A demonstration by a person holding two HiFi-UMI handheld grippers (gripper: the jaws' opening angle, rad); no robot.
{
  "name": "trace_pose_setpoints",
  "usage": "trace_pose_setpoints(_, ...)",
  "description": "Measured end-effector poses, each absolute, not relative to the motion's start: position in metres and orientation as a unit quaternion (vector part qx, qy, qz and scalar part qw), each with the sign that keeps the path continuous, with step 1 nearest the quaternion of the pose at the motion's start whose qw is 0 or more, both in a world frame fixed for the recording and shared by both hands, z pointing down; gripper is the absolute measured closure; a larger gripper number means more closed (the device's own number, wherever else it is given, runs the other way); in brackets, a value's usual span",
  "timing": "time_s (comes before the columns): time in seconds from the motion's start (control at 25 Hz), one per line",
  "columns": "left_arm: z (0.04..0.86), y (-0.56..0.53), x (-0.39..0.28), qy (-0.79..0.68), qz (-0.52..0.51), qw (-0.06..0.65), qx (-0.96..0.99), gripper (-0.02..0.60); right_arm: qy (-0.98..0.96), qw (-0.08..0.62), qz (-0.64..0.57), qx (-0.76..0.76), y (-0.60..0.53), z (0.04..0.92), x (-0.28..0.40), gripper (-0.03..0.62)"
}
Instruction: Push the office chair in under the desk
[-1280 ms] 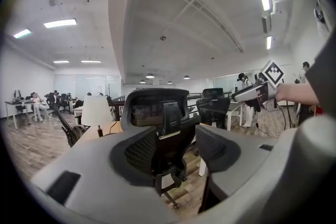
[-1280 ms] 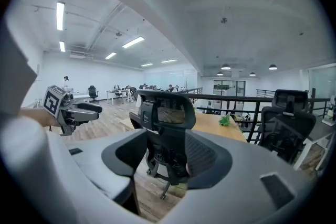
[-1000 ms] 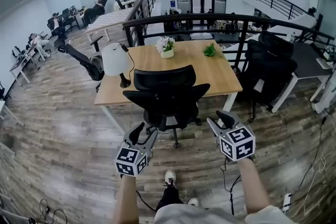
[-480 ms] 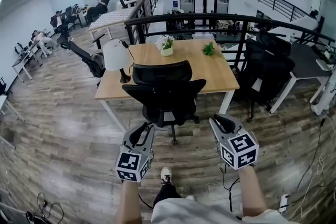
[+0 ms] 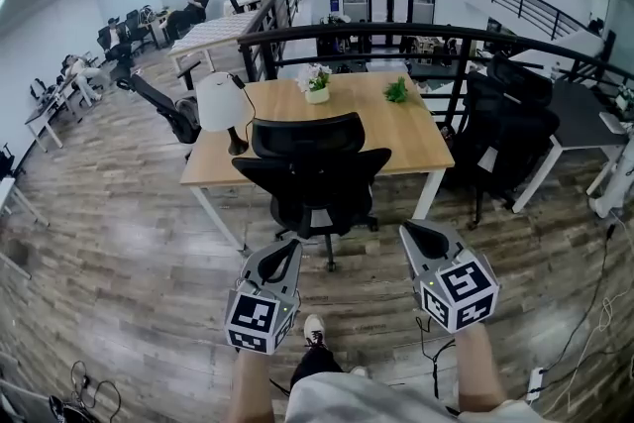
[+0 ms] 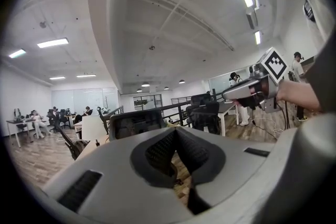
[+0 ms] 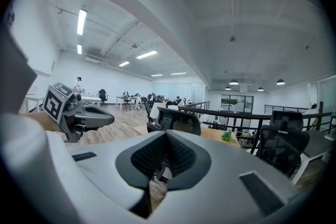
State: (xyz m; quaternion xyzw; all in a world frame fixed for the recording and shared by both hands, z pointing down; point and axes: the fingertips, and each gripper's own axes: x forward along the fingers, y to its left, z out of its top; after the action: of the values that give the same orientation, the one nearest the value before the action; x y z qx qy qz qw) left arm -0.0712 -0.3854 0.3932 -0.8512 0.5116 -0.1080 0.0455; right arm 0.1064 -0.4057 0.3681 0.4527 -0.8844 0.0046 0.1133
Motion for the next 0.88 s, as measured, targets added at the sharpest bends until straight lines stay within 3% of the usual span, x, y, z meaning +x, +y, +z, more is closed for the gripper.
trace_pose_setpoints(0.88,0.388,-0.394,-0.069,0.504,-0.106,0.045,-0.856,0.569,-0.881,0.138,0.008,0.452,-0.412,0.383,0.099,0.576)
